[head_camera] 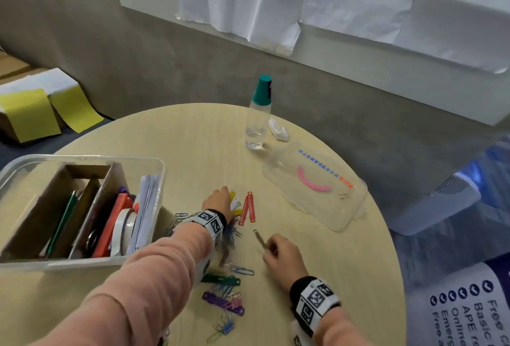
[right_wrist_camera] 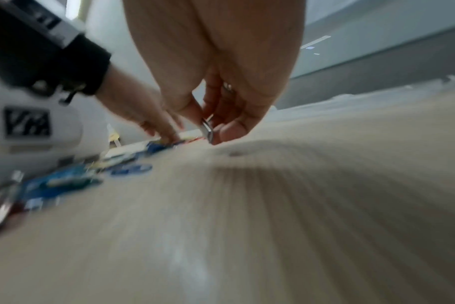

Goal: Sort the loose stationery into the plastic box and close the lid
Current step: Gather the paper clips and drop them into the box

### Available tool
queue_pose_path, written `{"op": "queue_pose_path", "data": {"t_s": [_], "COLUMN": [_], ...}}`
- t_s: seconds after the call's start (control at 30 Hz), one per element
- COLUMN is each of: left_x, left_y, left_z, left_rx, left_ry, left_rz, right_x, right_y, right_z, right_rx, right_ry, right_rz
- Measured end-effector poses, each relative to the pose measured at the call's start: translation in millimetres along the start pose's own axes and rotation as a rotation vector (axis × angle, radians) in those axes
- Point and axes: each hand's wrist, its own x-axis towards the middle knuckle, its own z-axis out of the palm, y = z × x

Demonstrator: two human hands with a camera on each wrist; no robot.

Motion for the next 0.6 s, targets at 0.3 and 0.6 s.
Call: {"op": "queue_pose_path", "data": {"t_s": [0.3,0.6], "left_x": [-9,-32], "left_y": [0,-19], "left_z": [1,-17], "left_rx": [0.026,-0.351], "left_ry": [-0.065,-0.010], "left_rz": [-0.128,-0.097], "right_x": [53,93], "right_y": [-9,-44], "right_z": [-18,-9], "right_rx": [0.701,0.429], "right_ry": [-0.001,-0.008], "right_rz": [0.348,0.309]}}
